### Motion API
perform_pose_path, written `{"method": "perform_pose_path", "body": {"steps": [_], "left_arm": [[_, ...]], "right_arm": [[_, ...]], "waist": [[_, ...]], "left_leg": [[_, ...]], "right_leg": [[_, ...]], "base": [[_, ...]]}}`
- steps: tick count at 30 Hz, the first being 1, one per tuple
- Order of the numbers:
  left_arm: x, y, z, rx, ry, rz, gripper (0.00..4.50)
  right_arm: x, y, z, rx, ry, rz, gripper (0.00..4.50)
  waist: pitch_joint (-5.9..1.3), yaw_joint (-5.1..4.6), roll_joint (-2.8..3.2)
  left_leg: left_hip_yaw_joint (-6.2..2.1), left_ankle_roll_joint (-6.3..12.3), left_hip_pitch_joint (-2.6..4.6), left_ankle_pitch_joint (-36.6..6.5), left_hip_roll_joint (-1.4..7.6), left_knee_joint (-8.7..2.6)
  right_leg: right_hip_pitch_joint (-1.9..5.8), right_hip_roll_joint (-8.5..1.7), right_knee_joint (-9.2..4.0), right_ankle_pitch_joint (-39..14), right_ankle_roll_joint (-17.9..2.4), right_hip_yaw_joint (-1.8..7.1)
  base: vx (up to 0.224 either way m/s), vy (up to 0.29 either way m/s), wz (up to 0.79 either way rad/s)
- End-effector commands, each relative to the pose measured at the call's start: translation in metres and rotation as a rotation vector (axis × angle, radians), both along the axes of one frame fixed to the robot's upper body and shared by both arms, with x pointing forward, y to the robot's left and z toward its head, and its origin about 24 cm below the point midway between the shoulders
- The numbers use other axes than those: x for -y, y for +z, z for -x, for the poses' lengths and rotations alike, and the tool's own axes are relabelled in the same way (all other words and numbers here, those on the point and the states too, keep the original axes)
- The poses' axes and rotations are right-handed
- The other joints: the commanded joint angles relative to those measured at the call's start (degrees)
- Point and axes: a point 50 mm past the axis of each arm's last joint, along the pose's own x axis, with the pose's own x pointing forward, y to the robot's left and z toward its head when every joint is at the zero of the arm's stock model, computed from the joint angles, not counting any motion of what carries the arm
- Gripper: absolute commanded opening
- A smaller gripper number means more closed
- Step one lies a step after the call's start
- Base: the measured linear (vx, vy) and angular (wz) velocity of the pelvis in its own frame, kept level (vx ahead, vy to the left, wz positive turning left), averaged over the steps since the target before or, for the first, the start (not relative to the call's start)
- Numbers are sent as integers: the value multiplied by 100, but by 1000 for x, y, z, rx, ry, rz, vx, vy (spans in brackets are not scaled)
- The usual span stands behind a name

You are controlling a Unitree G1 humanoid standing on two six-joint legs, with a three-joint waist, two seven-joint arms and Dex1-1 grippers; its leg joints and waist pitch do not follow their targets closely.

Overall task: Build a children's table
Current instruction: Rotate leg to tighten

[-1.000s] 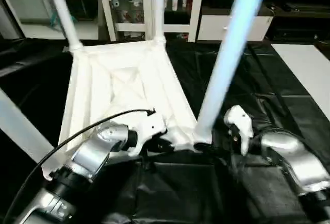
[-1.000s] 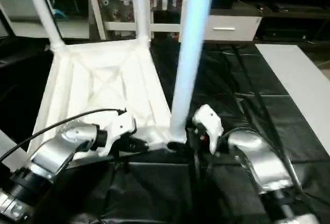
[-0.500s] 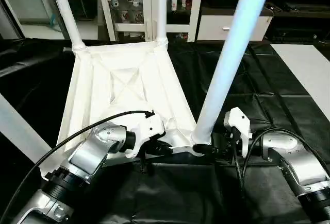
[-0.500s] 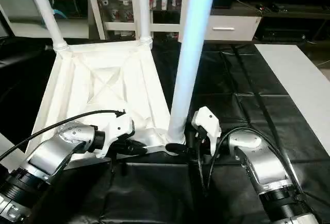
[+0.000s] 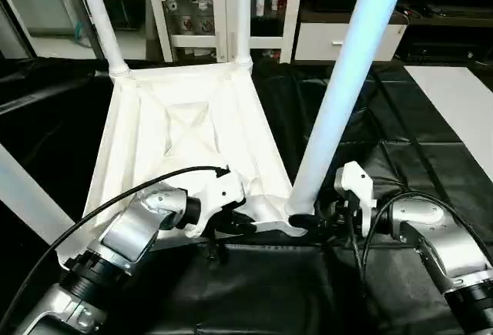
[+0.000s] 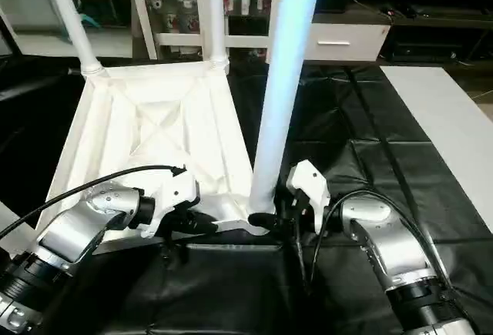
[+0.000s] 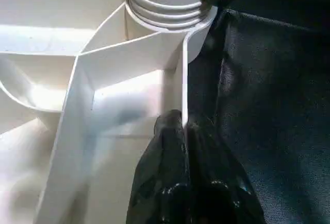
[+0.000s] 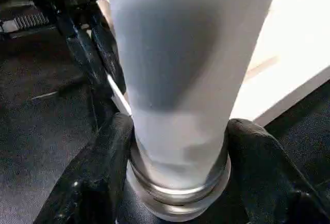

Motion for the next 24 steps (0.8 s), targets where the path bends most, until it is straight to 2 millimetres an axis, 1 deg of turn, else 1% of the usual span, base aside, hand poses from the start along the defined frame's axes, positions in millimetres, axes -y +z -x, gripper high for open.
{"method": "perform_pose_path", "body": {"steps": [1, 2, 3, 4, 5, 6, 7, 8, 9, 10, 11, 12, 13, 14, 15, 16, 17, 18, 20, 21, 22, 23, 24], "left_arm": [[4, -13, 8, -60, -22, -19, 0], [4, -13, 8, -60, -21, -19, 0], [4, -13, 8, -57, -12, -20, 0], [5, -14, 6, -55, 10, -21, 0], [5, -15, 4, -50, 25, -23, 0], [8, -17, -4, -27, 98, -30, 0], [8, -17, -4, -27, 98, -30, 0], [11, -19, -10, -7, 155, -35, 0], [11, -19, -10, -6, 158, -35, 0], [12, -19, -12, 0, 174, -36, 0], [15, -20, -16, 13, 209, -36, 0], [23, -21, -26, 37, 302, -29, 0], [28, -21, -31, 44, 346, -29, 0], [28, -21, -31, 45, 350, -29, 0], [35, -22, -39, 62, 419, -34, 0], [37, -22, -42, 72, 448, -37, 0], [41, -22, -46, 92, 488, -44, 0], [42, -22, -48, 100, 504, -48, 0], [50, -21, -53, 129, 554, -51, 0], [52, -21, -55, 139, 569, -49, 0], [58, -20, -56, 152, 585, -43, 0], [58, -20, -56, 153, 586, -42, 0], [64, -19, -57, 164, 589, -32, 0]], "right_arm": [[3, -8, -10, 24, -111, 44, 260], [3, -8, -10, 24, -113, 45, 259], [3, -10, -13, 30, -150, 55, 259], [4, -12, -17, 42, -200, 69, 259], [3, -13, -19, 43, -235, 70, 259], [-2, -16, -25, 47, -334, 67, 259], [-2, -16, -25, 47, -334, 67, 259], [-9, -19, -27, 39, -395, 61, 259], [-10, -19, -27, 38, -398, 61, 258], [-12, -20, -28, 35, -412, 59, 258], [-17, -23, -29, 31, -451, 65, 258], [-27, -29, -32, 33, -521, 85, 258], [-32, -32, -35, 30, -568, 96, 258], [-33, -32, -35, 30, -573, 97, 258], [-40, -36, -39, 20, -644, 117, 258], [-43, -38, -41, 15, -672, 128, 258], [-46, -40, -43, 1, -718, 145, 258], [-47, -41, -44, -6, -737, 153, 258], [-52, -42, -49, -28, -824, 167, 257], [-53, -41, -51, -20, -835, 172, 242], [-57, -39, -56, -25, -880, 162, 242], [-57, -39, -56, -27, -888, 159, 238], [-64, -36, -61, -32, -907, 148, 238]], "waist": [[-289, -10, -48], [-279, -20, -48], [-258, -37, -53], [-249, -61, -59], [-242, -75, -54], [-222, -136, -38], [-222, -136, -38], [-211, -196, -38], [-203, -209, -41], [-213, -216, -39], [-213, -222, -27], [-206, -230, -29], [-202, -258, -36], [-209, -270, -28], [-217, -276, -32], [-214, -291, -26], [-216, -288, -6], [-209, -299, -22], [-224, -303, -18], [-225, -301, -14], [-230, -290, -5], [-241, -305, -1], [-254, -307, 0]], "left_leg": [[-143, 448, 62, -792, 326, -404], [-142, 429, 59, -852, 326, -409], [-156, 346, 44, -1013, 320, -435], [-157, 257, 61, -1217, 322, -446], [-162, 209, 70, -1304, 319, -453], [-185, 43, 74, -1581, 313, -480], [-185, 43, 74, -1581, 313, -480], [-206, -88, 92, -1864, 297, -495], [-212, -118, 89, -1933, 292, -499], [-235, -146, 98, -2053, 293, -506], [-233, -145, 102, -2073, 294, -506], [-227, -155, 116, -2149, 285, -503], [-223, -195, 120, -2167, 269, -496], [-235, -229, 130, -2199, 262, -498], [-241, -234, 122, -2191, 258, -496], [-242, -221, 119, -2206, 248, -497], [-246, -212, 130, -2219, 253, -494], [-235, -189, 128, -2244, 234, -489], [-252, -171, 111, -2221, 238, -499], [-248, -161, 114, -2217, 240, -503], [-243, -151, 129, -2233, 247, -501], [-251, -159, 120, -2239, 246, -507], [-258, -150, 84, -2124, 258, -525]], "right_leg": [[213, -305, -364, -387, -1623, 217], [203, -308, -377, -481, -1619, 216], [216, -304, -403, -789, -1551, 211], [196, -305, -433, -1111, -1477, 216], [187, -304, -447, -1254, -1441, 217], [168, -297, -484, -1695, -1306, 208], [168, -297, -484, -1695, -1306, 208], [144, -296, -530, -2129, -1130, 209], [132, -296, -545, -2249, -1077, 210], [133, -305, -559, -2420, -973, 204], [122, -305, -568, -2430, -948, 210], [88, -298, -593, -2501, -912, 214], [72, -289, -609, -2552, -899, 208], [60, -292, -622, -2628, -871, 206], [71, -294, -612, -2635, -852, 203], [61, -293, -630, -2660, -832, 203], [50, -295, -634, -2635, -830, 207], [41, -283, -654, -2680, -816, 202], [61, -290, -658, -2701, -760, 195], [54, -294, -660, -2683, -753, 200], [36, -293, -666, -2587, -770, 203], [50, -289, -645, -2435, -824, 197], [84, -291, -617, -2147, -872, 196]], "base": [[0, 0, 0], [0, 0, 0], [0, 0, 0], [0, 0, 0], [0, 0, 0], [0, 0, 0], [0, 0, 0], [0, 0, 0], [0, 0, 0], [0, 0, 0], [0, 0, 0], [0, 0, 0], [0, 0, 0], [0, 0, 0], [0, 0, 0], [0, 0, 0], [0, 0, 0], [0, 0, 0], [0, 0, 0], [0, 0, 0], [0, 0, 0], [0, 0, 0], [0, 0, 0]]}}
